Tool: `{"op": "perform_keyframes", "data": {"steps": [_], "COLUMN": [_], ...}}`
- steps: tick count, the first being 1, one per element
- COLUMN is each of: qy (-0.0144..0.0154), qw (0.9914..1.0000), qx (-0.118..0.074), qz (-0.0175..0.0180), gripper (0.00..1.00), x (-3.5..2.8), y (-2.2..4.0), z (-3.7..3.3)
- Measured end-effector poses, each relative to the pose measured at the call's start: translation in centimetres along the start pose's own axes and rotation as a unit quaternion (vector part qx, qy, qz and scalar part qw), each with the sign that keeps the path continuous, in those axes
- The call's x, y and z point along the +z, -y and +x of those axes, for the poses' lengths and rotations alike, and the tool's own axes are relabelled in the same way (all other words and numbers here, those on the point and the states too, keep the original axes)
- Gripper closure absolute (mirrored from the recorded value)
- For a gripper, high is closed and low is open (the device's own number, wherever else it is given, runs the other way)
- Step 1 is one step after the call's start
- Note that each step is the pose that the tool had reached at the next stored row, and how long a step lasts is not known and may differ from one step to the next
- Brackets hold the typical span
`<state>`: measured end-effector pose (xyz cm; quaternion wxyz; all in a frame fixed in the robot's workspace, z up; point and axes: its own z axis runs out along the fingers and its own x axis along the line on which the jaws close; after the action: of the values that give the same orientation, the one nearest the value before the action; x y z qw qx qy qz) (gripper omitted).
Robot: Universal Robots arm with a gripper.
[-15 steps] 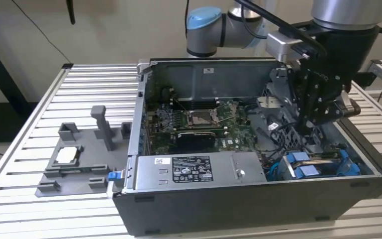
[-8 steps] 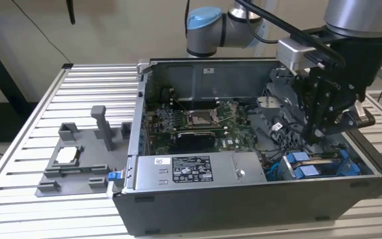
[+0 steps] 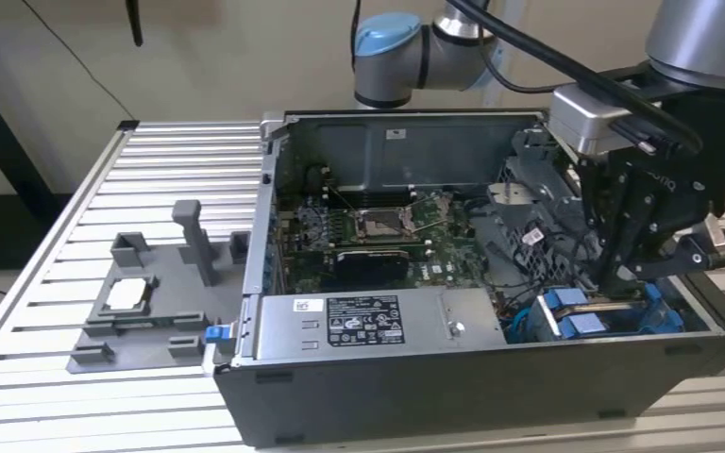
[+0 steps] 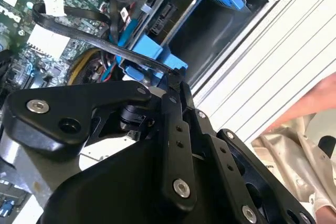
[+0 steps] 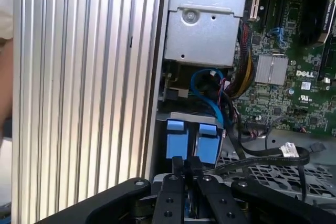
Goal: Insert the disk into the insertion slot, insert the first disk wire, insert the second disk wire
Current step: 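Insert the second disk wire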
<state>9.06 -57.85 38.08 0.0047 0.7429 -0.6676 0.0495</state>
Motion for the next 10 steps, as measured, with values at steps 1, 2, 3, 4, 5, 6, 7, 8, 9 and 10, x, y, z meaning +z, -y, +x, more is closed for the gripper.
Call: {"op": "perform_keyframes", "data": {"steps": [1,2,3,4,5,6,7,8,9,10], "qy": [0.0027,0.0092,0.0166,0.0239,0.0302,0.0342,0.0354,0.0358,0.0361,0.0365], "qw": [1.0,0.99996,0.99986,0.99971,0.99954,0.99941,0.99937,0.99935,0.99935,0.99932], "qx": [0.0,0.001,0.001,0.002,0.002,0.002,0.002,0.002,0.002,0.002], "qz": [0.0002,0.0009,0.0017,0.0025,0.0031,0.0034,0.0031,0.0018,-0.0006,-0.004], "gripper": [0.84,0.84,0.84,0.84,0.84,0.84,0.84,0.84,0.84,0.84], "x": [0.01,0.02,0.03,0.03,0.04,0.05,0.06,0.08,0.1,0.12], "y": [0.0,0.01,0.01,0.02,0.03,0.07,0.13,0.22,0.34,0.45], "z": [0.07,0.12,0.16,0.2,0.25,0.33,0.41,0.53,0.65,0.75]}}
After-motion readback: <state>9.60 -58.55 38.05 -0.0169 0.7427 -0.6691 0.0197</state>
